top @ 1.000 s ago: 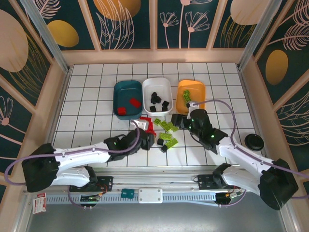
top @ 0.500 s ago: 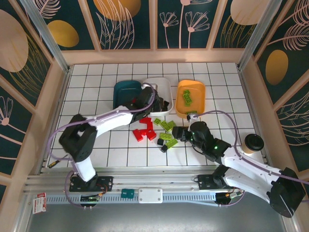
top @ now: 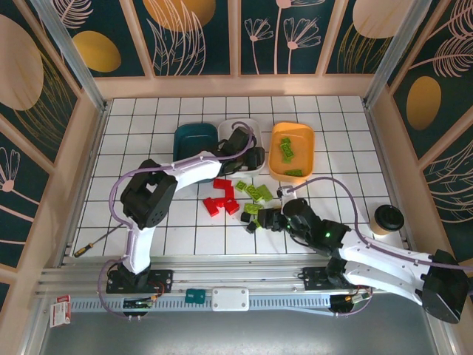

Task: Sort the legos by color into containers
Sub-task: Place the lego in the container, then move the lego to the bottom-center of the table.

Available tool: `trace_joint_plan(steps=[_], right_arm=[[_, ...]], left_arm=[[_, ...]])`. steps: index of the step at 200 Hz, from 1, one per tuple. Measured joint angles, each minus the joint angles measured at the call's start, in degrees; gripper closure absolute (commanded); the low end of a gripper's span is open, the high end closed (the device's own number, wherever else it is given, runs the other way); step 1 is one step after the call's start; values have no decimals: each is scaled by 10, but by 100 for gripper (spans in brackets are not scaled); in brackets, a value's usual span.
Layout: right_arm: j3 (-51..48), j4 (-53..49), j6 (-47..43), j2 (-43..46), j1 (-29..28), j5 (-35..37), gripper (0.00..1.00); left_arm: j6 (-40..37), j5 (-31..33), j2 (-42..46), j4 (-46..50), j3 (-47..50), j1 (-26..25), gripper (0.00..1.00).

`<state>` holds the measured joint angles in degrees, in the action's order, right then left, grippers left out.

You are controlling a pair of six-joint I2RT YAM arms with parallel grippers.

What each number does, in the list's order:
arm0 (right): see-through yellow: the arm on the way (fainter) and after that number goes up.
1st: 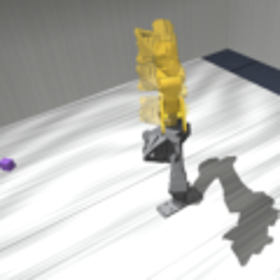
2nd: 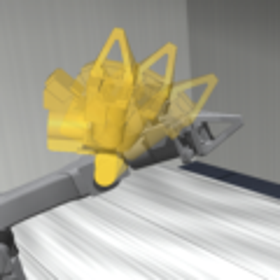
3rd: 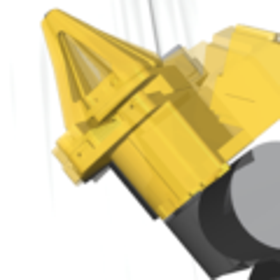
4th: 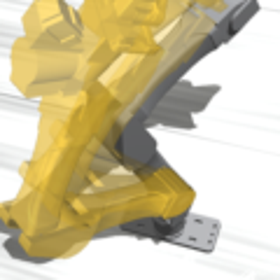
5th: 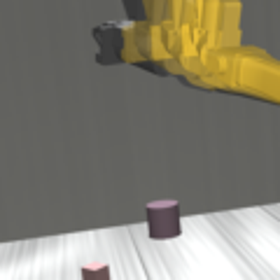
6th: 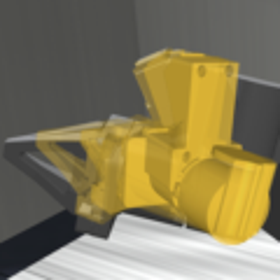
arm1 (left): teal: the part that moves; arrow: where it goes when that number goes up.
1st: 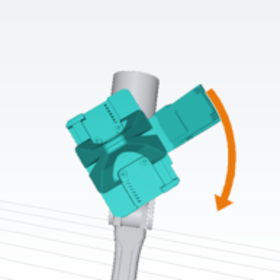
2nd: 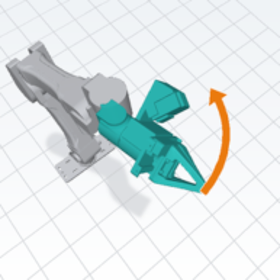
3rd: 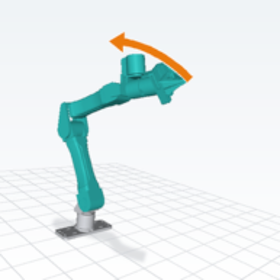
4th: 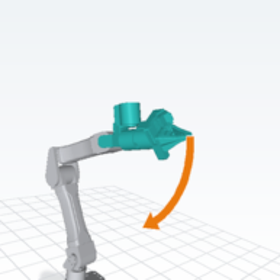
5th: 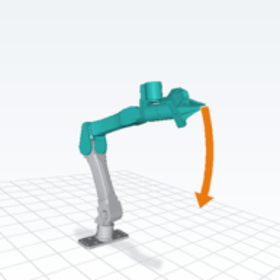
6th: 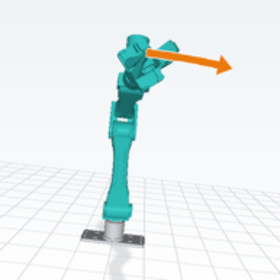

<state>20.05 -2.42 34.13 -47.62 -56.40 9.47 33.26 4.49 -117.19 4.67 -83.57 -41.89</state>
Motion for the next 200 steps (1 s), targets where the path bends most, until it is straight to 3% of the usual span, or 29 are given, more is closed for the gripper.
trace_joint_plan(steps=[32, 66, 109, 143, 200], right_arm=[[0, 1, 8, -11, -25, 2, 39], [5, 9, 8, -62, -54, 9, 39], [61, 21, -12, -166, -75, 18, 39], [119, 25, -32, -249, -78, 32, 42], [184, 3, -57, -341, -78, 53, 50]], left_arm=[[8, -15, 59, -7, 33, 0, 16], [23, -36, 225, -45, 151, 0, 2], [59, -40, 442, -91, 329, 0, 2], [85, -29, 567, -70, 454, -1, 1], [115, 3, 714, -16, 544, 0, 1]])
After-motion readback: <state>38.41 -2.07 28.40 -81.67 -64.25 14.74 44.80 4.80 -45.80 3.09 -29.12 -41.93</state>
